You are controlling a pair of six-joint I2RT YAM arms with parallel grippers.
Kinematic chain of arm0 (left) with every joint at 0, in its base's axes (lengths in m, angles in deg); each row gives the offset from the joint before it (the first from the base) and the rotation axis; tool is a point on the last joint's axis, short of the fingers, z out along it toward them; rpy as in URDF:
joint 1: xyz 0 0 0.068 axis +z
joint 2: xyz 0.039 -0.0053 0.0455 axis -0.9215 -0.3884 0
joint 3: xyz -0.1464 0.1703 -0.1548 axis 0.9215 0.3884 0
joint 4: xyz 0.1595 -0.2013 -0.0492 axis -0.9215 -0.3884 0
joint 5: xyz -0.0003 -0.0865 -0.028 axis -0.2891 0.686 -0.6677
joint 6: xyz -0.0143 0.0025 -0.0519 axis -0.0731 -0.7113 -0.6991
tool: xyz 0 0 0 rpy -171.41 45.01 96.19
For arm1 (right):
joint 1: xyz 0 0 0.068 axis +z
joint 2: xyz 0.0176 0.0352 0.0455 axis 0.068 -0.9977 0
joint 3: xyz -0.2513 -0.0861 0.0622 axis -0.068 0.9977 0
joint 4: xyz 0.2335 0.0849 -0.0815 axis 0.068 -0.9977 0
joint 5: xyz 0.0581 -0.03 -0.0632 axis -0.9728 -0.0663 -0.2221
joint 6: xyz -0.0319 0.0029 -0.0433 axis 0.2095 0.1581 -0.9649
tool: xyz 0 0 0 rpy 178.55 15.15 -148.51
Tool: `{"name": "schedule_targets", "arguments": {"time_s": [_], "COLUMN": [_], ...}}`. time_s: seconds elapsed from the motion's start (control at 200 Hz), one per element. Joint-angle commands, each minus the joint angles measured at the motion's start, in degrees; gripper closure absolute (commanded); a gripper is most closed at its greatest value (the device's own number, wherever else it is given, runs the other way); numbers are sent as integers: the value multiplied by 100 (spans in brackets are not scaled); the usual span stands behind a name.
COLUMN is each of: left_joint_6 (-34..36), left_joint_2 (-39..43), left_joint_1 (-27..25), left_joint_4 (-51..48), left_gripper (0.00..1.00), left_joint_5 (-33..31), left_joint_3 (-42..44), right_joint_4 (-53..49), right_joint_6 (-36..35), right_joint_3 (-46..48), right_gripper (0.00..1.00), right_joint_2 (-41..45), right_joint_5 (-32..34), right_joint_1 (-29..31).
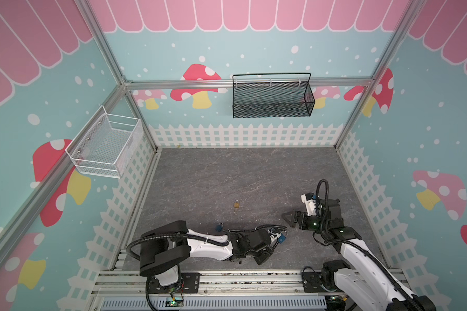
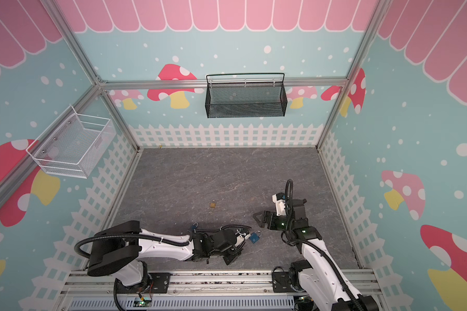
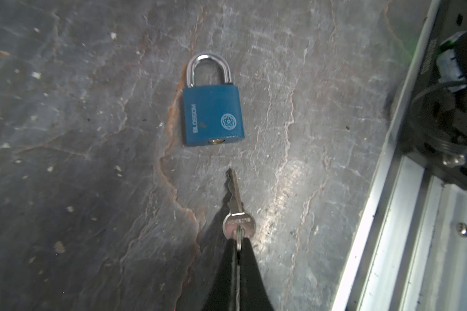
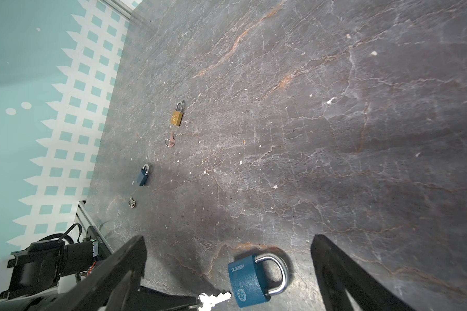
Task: Unlock with the key
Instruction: 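Close the left gripper on the silver key's ring end, then lift the silver key with the left gripper toward the right gripper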
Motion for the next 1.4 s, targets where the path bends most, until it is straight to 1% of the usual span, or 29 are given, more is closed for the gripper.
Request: {"name": "schedule_targets", "arguments": {"time_s": [0.0, 0.155, 0.28, 0.42, 0.53, 0.6, 0.655, 0.755, 0.83, 0.91, 1.026, 1.096, 1.196, 1.236, 1.321, 1.396], "left_joint_6": [93, 183, 216, 174, 94, 43, 1, -171, -437, -646, -774, -938, -1186, -1184, -1173, -1182], "left_joint_2": [394, 910, 1308, 1721, 2020, 2141, 2203, 2239, 2235, 2231, 2192, 2135, 1974, 1902, 1763, 1664], "left_joint_1": [-28, -2, 146, 493, 798, 943, 1046, 1286, 1488, 1655, 1780, 1863, 1980, 1988, 1993, 1993], "left_joint_4": [5, -175, -499, -721, -649, -681, -717, -845, -952, -1052, -1127, -1135, -1137, -1144, -1162, -1154], "left_gripper": [100, 100, 100, 100, 100, 100, 100, 100, 100, 100, 100, 100, 100, 100, 100, 100], "left_joint_5": [-402, -830, -1013, -836, -570, -535, -506, -412, -315, -120, -27, -50, 146, 178, 189, 168], "left_joint_3": [90, 84, -125, -330, -421, -549, -670, -939, -1153, -1345, -1584, -1706, -1944, -2051, -2233, -2334], "right_joint_4": [-32, 64, 472, 1002, 1607, 2030, 2282, 2259, 2277, 2584, 2906, 2889, 2872, 2961, 3337, 3367], "right_joint_6": [-78, 169, 662, 1199, 1840, 2334, 2530, 2332, 2218, 2365, 2583, 2466, 2183, 2263, 2538, 2612], "right_joint_3": [-165, -291, -261, -183, -55, 20, 11, -153, -204, -192, -237, -375, -478, -467, -467, -592], "right_gripper": [2, 2, 2, 2, 2, 2, 2, 1, 0, 3, 8, 10, 12, 13, 18, 19], "right_joint_2": [35, 12, 26, 54, 63, 77, 107, 136, 77, -47, -184, -207, -230, -309, -541, -657], "right_joint_5": [-295, -684, -1133, -1338, -1567, -1685, -1689, -1501, -1438, -1567, -1580, -1413, -994, -961, -1121, -1080], "right_joint_1": [13, 16, 21, 19, 25, 20, 22, 24, 20, 27, 93, 213, 457, 491, 532, 627]}}
